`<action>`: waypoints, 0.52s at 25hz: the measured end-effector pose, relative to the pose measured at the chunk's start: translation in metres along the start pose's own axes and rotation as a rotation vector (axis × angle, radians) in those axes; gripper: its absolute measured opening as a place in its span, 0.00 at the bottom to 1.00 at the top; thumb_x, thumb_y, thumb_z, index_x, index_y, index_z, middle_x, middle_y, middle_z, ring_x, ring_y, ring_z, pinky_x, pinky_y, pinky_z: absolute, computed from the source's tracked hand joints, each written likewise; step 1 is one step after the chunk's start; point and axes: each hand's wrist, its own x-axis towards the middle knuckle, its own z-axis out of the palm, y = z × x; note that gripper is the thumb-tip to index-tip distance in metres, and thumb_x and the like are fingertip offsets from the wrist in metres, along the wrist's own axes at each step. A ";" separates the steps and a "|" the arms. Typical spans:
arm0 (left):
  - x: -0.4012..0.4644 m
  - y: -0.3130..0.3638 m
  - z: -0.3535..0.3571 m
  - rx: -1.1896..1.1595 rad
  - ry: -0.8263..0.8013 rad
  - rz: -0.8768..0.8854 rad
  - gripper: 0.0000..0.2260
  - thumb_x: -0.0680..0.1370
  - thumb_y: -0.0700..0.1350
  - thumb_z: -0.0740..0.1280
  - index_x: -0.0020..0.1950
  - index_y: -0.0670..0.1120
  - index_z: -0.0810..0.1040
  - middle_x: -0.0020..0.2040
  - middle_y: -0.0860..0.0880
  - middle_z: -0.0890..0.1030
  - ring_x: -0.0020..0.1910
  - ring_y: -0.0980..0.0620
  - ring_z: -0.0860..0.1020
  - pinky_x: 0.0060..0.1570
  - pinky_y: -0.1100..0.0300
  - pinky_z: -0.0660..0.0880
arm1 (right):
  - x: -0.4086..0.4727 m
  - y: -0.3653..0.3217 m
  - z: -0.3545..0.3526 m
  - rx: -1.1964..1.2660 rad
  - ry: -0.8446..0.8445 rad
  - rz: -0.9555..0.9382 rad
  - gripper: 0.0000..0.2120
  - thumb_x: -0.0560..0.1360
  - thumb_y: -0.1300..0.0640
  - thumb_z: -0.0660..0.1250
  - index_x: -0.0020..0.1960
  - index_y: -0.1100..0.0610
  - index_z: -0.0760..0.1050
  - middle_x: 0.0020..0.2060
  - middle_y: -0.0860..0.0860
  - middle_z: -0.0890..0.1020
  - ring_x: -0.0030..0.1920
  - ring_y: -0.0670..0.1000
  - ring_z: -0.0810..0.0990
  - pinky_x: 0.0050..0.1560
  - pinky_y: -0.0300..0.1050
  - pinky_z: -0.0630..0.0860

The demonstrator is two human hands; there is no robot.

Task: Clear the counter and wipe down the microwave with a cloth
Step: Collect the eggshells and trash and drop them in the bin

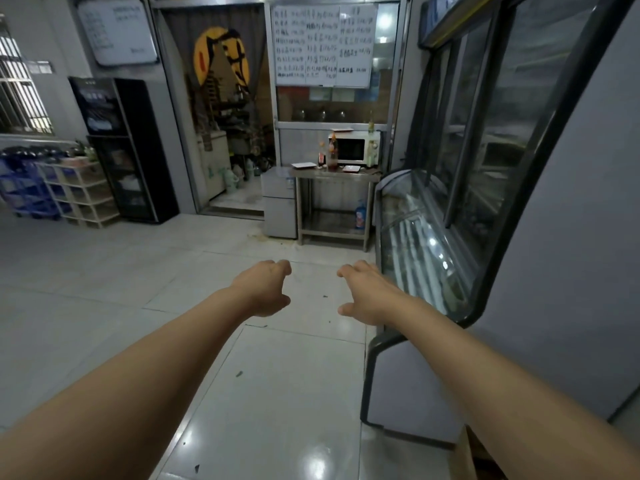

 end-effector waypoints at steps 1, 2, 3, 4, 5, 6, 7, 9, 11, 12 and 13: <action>0.011 -0.007 0.000 -0.002 0.001 -0.003 0.24 0.75 0.47 0.68 0.69 0.47 0.65 0.65 0.45 0.72 0.61 0.45 0.73 0.58 0.51 0.74 | 0.014 -0.002 0.000 -0.013 0.000 -0.002 0.32 0.75 0.50 0.67 0.74 0.55 0.57 0.71 0.55 0.62 0.71 0.56 0.59 0.69 0.54 0.65; 0.022 -0.013 0.000 -0.003 -0.004 -0.007 0.24 0.75 0.47 0.68 0.69 0.47 0.65 0.65 0.45 0.72 0.61 0.45 0.73 0.58 0.51 0.74 | 0.028 -0.002 -0.001 -0.022 -0.004 -0.001 0.32 0.75 0.50 0.67 0.74 0.55 0.57 0.71 0.55 0.62 0.71 0.57 0.59 0.69 0.55 0.65; 0.035 -0.020 0.000 -0.003 -0.010 -0.008 0.24 0.75 0.47 0.68 0.69 0.48 0.65 0.65 0.45 0.72 0.61 0.45 0.73 0.58 0.51 0.74 | 0.046 -0.001 -0.002 -0.030 -0.006 0.001 0.32 0.75 0.50 0.67 0.74 0.55 0.57 0.71 0.55 0.61 0.71 0.57 0.59 0.69 0.55 0.64; 0.051 -0.025 0.001 -0.002 -0.012 -0.006 0.24 0.75 0.47 0.68 0.69 0.47 0.65 0.65 0.45 0.72 0.61 0.45 0.73 0.58 0.52 0.74 | 0.065 0.001 -0.002 -0.032 -0.005 0.002 0.32 0.75 0.51 0.67 0.74 0.55 0.57 0.71 0.56 0.61 0.72 0.57 0.58 0.70 0.55 0.64; 0.068 -0.031 0.000 0.002 -0.012 -0.005 0.24 0.75 0.47 0.68 0.69 0.47 0.65 0.65 0.45 0.72 0.61 0.45 0.73 0.58 0.52 0.73 | 0.085 0.003 -0.003 -0.035 -0.005 -0.003 0.32 0.75 0.51 0.67 0.74 0.55 0.57 0.71 0.56 0.61 0.72 0.57 0.58 0.70 0.55 0.64; 0.086 -0.037 -0.001 0.007 -0.009 -0.008 0.24 0.75 0.47 0.67 0.69 0.47 0.65 0.65 0.45 0.72 0.61 0.45 0.73 0.58 0.52 0.73 | 0.106 0.006 -0.005 -0.036 -0.007 -0.009 0.32 0.75 0.52 0.67 0.74 0.55 0.57 0.71 0.56 0.60 0.72 0.57 0.58 0.70 0.55 0.64; 0.105 -0.042 -0.004 0.012 -0.005 -0.014 0.24 0.75 0.47 0.67 0.69 0.47 0.65 0.65 0.45 0.72 0.61 0.45 0.73 0.58 0.52 0.73 | 0.127 0.009 -0.007 -0.033 -0.006 -0.016 0.31 0.76 0.52 0.67 0.74 0.55 0.57 0.72 0.56 0.60 0.72 0.58 0.58 0.69 0.55 0.64; 0.147 -0.054 -0.014 0.020 0.015 -0.028 0.24 0.75 0.47 0.67 0.69 0.47 0.65 0.65 0.45 0.72 0.62 0.45 0.72 0.58 0.53 0.72 | 0.171 0.017 -0.015 -0.024 0.001 -0.023 0.31 0.75 0.52 0.67 0.74 0.55 0.57 0.72 0.56 0.60 0.72 0.58 0.58 0.69 0.55 0.64; 0.181 -0.064 -0.024 0.023 0.038 -0.038 0.24 0.75 0.47 0.68 0.69 0.47 0.65 0.66 0.45 0.72 0.63 0.45 0.71 0.59 0.53 0.70 | 0.209 0.024 -0.024 -0.023 0.008 -0.030 0.31 0.75 0.52 0.67 0.73 0.55 0.58 0.71 0.56 0.61 0.72 0.58 0.59 0.69 0.55 0.65; 0.200 -0.069 -0.028 0.019 0.054 -0.040 0.24 0.75 0.47 0.68 0.69 0.46 0.65 0.66 0.45 0.73 0.64 0.45 0.71 0.59 0.54 0.70 | 0.231 0.028 -0.030 -0.030 0.020 -0.040 0.31 0.75 0.52 0.67 0.73 0.55 0.59 0.70 0.56 0.61 0.71 0.58 0.60 0.68 0.54 0.65; 0.218 -0.074 -0.029 0.010 0.061 -0.043 0.24 0.75 0.47 0.68 0.69 0.46 0.66 0.66 0.45 0.73 0.64 0.45 0.71 0.59 0.54 0.70 | 0.251 0.031 -0.034 -0.034 0.035 -0.045 0.30 0.75 0.52 0.68 0.73 0.55 0.59 0.70 0.56 0.62 0.70 0.58 0.61 0.67 0.54 0.66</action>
